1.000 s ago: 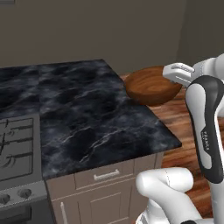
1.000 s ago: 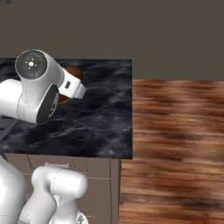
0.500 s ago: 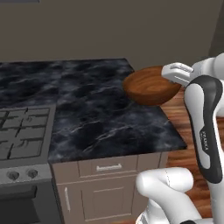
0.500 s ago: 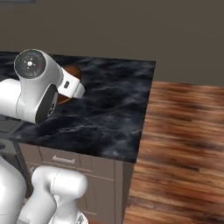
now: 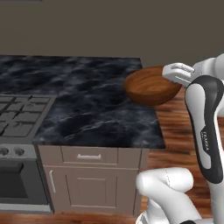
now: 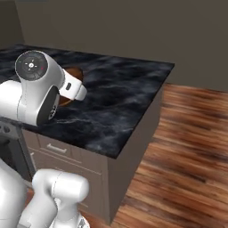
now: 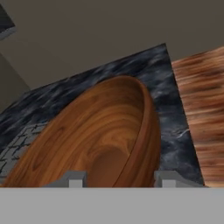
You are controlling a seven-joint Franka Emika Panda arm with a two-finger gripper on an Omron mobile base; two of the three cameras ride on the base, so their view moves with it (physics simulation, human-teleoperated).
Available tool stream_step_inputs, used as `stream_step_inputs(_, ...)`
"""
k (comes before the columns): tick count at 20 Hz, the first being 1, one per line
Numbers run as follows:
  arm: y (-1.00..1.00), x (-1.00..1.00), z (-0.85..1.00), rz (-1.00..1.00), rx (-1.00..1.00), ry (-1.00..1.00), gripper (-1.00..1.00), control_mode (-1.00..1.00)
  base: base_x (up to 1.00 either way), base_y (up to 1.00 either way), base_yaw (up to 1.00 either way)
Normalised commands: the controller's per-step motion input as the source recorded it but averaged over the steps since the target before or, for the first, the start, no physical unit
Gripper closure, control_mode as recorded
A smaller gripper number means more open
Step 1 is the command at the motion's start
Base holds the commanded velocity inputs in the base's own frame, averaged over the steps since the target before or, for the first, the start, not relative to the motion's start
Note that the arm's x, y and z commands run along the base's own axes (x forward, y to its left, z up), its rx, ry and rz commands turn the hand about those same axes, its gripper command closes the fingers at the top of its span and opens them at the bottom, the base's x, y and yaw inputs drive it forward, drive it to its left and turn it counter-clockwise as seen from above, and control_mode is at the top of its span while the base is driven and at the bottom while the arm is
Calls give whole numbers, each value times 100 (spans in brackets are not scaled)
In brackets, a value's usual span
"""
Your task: Pick up the bowls from the cabinet and place each bowl in front of a stool on the dining counter.
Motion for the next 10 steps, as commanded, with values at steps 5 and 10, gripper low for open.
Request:
stream_step_inputs(5,0,0,0,0,0,0,100,100,-16,-79,30)
stream_step_inputs(10,0,0,0,0,0,0,100,100,2,-90,24)
